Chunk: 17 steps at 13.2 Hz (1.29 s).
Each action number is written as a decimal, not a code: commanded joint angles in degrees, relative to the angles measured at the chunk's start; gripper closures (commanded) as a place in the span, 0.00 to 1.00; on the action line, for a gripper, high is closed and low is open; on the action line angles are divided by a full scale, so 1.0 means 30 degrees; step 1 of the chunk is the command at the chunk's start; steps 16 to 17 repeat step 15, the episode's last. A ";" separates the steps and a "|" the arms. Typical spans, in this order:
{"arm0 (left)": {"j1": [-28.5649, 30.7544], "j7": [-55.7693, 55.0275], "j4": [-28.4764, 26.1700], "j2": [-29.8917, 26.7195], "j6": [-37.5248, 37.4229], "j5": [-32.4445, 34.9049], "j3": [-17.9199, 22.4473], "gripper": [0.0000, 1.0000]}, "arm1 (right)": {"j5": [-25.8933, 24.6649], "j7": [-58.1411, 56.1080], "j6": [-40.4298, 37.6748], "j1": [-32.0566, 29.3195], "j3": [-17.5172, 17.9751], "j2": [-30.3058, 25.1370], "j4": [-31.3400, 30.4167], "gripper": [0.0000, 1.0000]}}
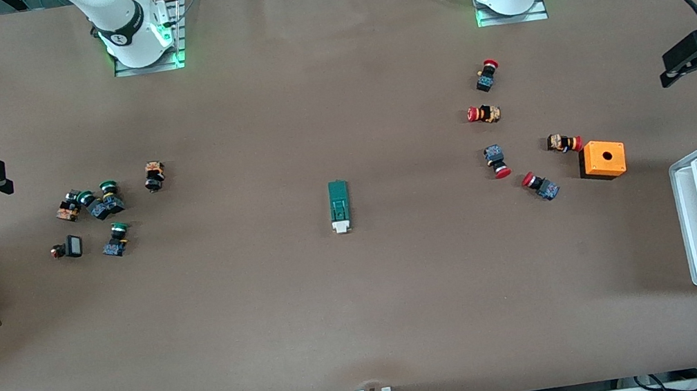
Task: Close load switch with both arms
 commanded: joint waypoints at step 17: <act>-0.0390 -0.0076 -0.0367 -0.0878 -0.0013 -0.0316 0.0325 0.00 | -0.0183 -0.0010 -0.0084 0.0034 0.0015 0.0182 0.0428 0.00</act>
